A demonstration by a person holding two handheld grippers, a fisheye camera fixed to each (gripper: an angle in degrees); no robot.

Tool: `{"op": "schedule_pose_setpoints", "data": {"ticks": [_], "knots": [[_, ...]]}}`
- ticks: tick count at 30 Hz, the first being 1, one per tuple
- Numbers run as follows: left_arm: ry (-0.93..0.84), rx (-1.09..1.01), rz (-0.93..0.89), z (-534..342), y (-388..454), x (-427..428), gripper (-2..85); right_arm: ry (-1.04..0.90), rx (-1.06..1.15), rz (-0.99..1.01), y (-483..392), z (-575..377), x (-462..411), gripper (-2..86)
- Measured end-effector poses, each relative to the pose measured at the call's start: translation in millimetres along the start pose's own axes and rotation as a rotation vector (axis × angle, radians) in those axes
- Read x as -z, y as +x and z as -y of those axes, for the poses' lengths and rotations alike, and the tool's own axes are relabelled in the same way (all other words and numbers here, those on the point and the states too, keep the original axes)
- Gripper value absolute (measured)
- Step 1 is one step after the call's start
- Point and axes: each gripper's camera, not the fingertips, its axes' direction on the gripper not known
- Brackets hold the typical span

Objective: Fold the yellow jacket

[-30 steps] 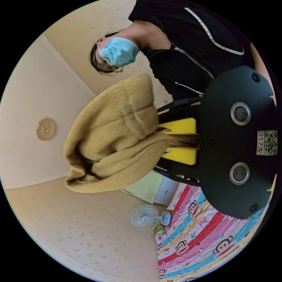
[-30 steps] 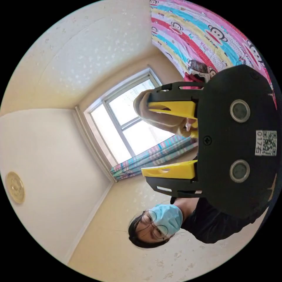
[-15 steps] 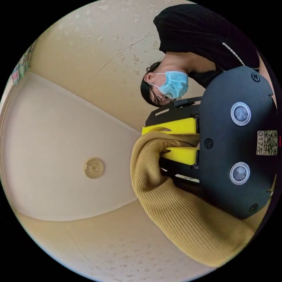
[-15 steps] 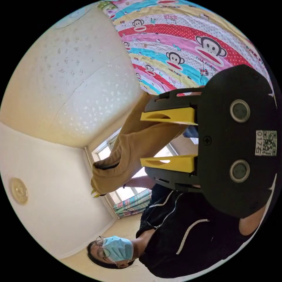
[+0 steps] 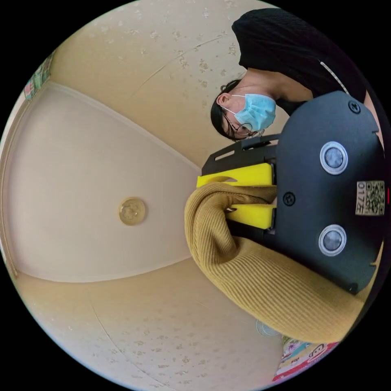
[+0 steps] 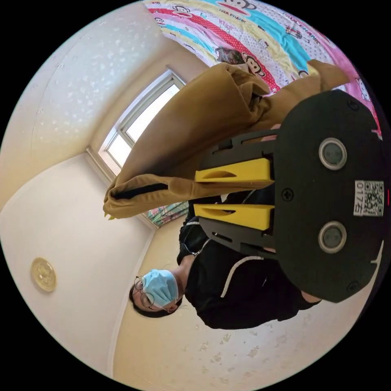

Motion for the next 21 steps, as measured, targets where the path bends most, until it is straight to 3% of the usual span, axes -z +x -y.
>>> {"op": "schedule_pose_setpoints", "data": {"ticks": [4, 7, 15, 18, 21], "knots": [[0.037, -0.015, 0.062, -2.0, 2.9, 24.6, 6.0, -0.011, -0.019, 0.116, 0.1, 0.3, -15.0, 8.0], [0.065, -0.030, 0.095, -1.7, 8.4, 48.1, 6.0, -0.046, -0.002, 0.008, -11.8, 10.8, -15.4, 4.8], [0.124, -0.049, 0.325, -17.6, 34.6, 153.8, 6.4, -0.018, 0.267, -0.592, -124.8, 118.8, 4.0, 3.0], [0.089, 0.021, 0.478, -45.6, 31.6, 195.2, 7.6, -0.080, 0.362, -0.822, -160.2, 166.3, -27.9, 2.7], [0.002, 0.160, 0.579, -86.0, 17.3, 233.9, 10.5, -0.066, 0.415, -0.913, -179.3, 198.9, -56.5, 2.6]]}}
